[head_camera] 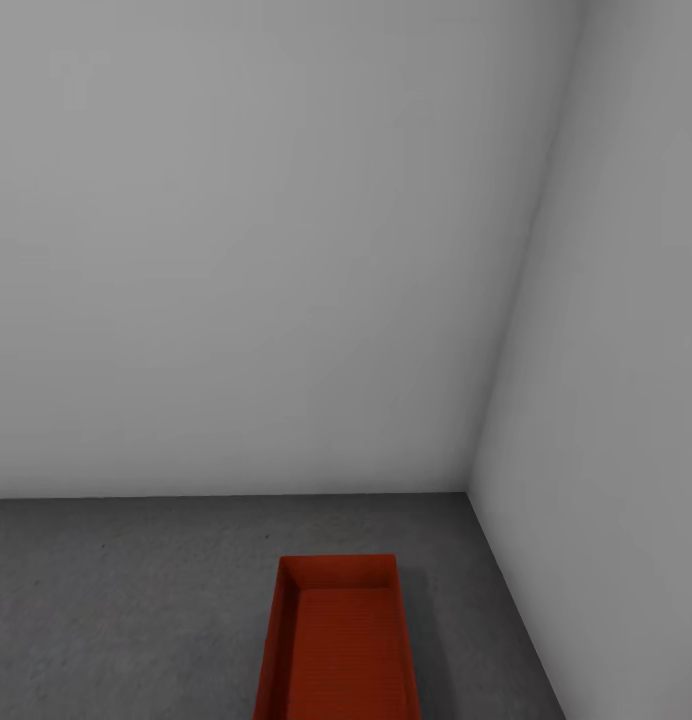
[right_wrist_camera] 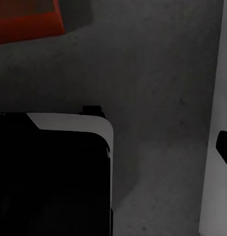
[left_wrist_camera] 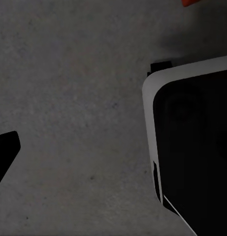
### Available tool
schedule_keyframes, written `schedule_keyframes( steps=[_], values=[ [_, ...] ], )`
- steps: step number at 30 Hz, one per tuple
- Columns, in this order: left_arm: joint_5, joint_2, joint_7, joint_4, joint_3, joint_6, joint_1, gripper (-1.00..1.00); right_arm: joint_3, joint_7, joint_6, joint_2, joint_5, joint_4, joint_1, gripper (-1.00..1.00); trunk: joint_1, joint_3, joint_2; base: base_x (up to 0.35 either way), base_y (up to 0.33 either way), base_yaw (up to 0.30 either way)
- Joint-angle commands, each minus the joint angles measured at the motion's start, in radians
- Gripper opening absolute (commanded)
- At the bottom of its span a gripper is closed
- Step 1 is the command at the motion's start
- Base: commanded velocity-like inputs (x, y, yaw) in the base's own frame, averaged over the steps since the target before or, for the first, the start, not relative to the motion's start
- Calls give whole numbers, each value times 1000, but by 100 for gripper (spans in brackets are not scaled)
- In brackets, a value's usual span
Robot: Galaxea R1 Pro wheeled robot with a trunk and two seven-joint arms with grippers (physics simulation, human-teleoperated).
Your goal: Move the two storage containers from the living room to the garage. In the garage, place one container on the floor and stack the other container on top of it (either order is fine).
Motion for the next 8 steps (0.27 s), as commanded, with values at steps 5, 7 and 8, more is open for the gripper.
schedule_keyframes(
  steps=[5, 7, 8],
  values=[
    [-10, 0, 4, 2, 4, -4, -1, 100, 5, -4, -6, 0, 1, 5, -2, 100, 0, -1, -1, 0, 0, 0],
    [-10, 0, 4, 2, 4, -4, -1, 100, 5, -4, -6, 0, 1, 5, -2, 100, 0, -1, -1, 0, 0, 0],
    [-10, 0, 4, 2, 4, -4, -1, 100, 5, -4, -6, 0, 1, 5, -2, 100, 0, -1, -1, 0, 0, 0]
  ],
)
